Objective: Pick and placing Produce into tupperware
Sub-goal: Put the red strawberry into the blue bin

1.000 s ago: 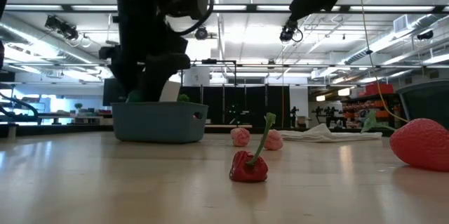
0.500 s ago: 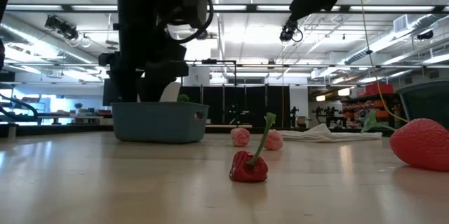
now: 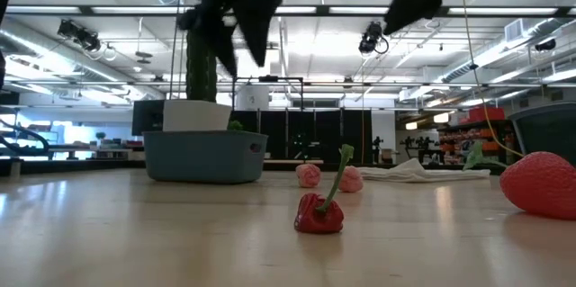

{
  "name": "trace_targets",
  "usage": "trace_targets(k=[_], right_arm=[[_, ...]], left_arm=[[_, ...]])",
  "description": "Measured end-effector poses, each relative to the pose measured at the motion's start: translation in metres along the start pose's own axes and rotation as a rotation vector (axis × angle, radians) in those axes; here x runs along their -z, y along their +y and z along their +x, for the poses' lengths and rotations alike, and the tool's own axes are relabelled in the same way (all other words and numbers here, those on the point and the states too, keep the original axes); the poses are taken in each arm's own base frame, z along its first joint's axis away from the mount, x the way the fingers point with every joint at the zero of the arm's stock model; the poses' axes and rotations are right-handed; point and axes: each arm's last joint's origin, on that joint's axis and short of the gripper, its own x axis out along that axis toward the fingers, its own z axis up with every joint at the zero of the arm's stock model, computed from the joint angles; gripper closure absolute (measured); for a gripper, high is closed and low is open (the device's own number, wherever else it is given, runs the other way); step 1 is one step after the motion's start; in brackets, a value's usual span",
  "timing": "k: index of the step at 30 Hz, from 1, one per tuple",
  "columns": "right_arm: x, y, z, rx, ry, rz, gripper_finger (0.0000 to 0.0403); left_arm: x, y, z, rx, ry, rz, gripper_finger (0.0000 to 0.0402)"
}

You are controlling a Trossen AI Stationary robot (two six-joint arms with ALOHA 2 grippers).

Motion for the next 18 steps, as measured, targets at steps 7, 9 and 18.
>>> trace_targets(k=[7, 9, 18], right_arm=[[0.044, 0.014, 0.027, -0.132, 0.165, -0.053, 0.0172], [0.062, 0.020, 0.042, -0.162, 0.149, -0.056, 0.0172], [0.109, 0.040, 0.053, -0.187, 0.270, 0.071, 0.0172]], left_arm=[[0.018, -0.029, -0.034, 0.112, -0.057, 0.061, 0.0140], [0.026, -0.034, -0.038, 0.105, -0.086, 0.078, 0.0144], [0.047, -0.050, -0.038, 0.087, -0.140, 0.043, 0.0156]])
